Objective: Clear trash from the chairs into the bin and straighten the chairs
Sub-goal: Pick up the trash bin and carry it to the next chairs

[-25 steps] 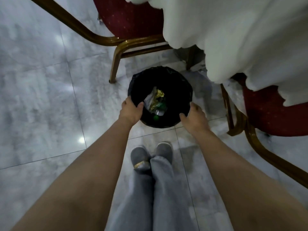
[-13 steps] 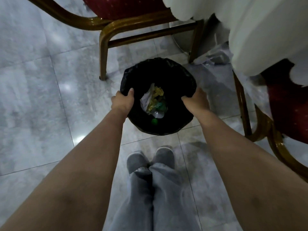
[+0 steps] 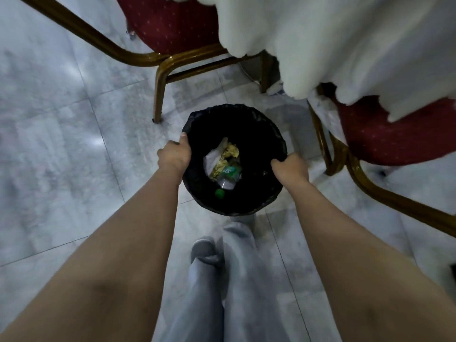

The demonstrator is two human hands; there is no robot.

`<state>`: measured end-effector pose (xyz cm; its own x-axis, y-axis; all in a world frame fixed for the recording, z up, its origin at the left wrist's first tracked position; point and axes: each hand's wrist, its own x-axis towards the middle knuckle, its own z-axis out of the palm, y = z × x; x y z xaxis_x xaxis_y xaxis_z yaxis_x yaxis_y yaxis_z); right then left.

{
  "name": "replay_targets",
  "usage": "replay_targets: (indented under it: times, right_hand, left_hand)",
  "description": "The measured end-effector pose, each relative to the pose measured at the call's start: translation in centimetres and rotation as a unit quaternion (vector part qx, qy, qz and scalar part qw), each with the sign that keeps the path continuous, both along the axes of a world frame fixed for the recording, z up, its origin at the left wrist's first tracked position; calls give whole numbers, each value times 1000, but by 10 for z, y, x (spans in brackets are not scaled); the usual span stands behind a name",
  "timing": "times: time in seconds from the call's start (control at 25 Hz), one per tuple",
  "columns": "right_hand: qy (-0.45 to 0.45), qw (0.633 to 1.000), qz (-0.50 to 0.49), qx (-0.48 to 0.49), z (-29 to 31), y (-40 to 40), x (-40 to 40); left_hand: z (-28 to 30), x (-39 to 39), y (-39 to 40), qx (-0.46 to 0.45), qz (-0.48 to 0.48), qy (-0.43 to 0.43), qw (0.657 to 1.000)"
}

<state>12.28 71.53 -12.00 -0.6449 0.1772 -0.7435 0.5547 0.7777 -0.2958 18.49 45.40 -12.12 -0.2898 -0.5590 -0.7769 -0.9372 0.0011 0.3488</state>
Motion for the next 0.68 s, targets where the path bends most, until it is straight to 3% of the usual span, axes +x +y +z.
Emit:
replay_targets:
  times: [0.4,0.68]
  right_hand:
    - [60,996,-64,30,220,60,149]
    - [54,989,-135,24,315,126,256]
  left_hand:
    - [199,86,51,47,-138,95,985]
    - [304,130,113,97,-284,79,951]
